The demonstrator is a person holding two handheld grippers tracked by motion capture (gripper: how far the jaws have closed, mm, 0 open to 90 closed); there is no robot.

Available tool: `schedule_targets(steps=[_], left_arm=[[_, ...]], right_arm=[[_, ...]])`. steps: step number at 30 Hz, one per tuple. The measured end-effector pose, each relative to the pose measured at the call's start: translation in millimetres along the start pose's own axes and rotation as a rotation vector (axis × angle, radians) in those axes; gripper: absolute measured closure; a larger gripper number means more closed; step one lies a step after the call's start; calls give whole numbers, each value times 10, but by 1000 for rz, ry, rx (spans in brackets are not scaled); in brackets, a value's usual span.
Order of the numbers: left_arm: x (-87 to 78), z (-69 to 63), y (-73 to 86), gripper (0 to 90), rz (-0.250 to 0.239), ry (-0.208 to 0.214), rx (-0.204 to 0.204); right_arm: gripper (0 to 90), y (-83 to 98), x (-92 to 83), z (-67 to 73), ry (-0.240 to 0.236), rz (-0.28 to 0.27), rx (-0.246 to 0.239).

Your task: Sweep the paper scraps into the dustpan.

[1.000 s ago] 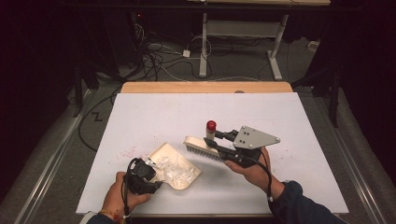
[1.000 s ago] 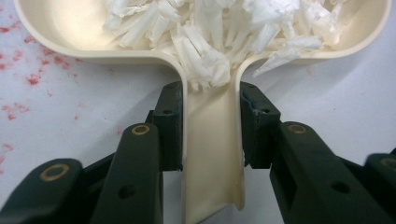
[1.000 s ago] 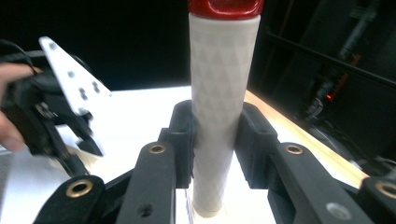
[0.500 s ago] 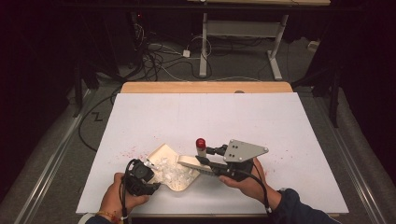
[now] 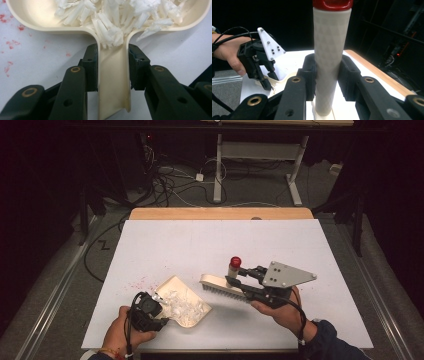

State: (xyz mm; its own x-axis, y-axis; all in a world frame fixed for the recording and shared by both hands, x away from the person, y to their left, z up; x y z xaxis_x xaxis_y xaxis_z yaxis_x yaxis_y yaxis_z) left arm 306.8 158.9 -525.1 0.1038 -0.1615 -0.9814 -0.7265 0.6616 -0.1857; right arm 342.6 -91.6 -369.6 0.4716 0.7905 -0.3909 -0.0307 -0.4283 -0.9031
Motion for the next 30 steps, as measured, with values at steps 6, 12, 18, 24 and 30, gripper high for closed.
schedule_targets(steps=[6, 12, 18, 24, 30], left_arm=[[-8, -6, 18, 627, 14, -2, 11], [-7, -2, 14, 627, 13, 3, 7], [7, 0, 16, 626, 22, -1, 13], [14, -2, 13, 626, 25, -5, 15], [1, -1, 9, 626, 24, -7, 17]], right_arm=[[706, 279, -23, -95, 28, 85, 19], [706, 366, 124, 3, -1, 129, 14], [705, 291, 260, 220, -31, 137, -20], [706, 169, 330, 323, -50, 93, -24], [706, 68, 151, 214, -31, 44, -18]])
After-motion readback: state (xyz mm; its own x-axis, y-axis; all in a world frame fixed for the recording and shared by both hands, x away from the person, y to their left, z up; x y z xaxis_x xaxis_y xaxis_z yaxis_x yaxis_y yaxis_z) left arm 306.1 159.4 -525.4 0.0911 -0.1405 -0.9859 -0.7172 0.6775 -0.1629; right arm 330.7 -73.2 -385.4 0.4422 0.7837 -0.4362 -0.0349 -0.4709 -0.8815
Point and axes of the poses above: each handheld gripper's, and its own axes: x roughly forward along the jaws, y roughly out of its underside, z roughly to its left, the point moved 8 cm from there along x, roughly forward along the jaws, and after that the axes turned 9 degrees about z, right-handed, at the moved point
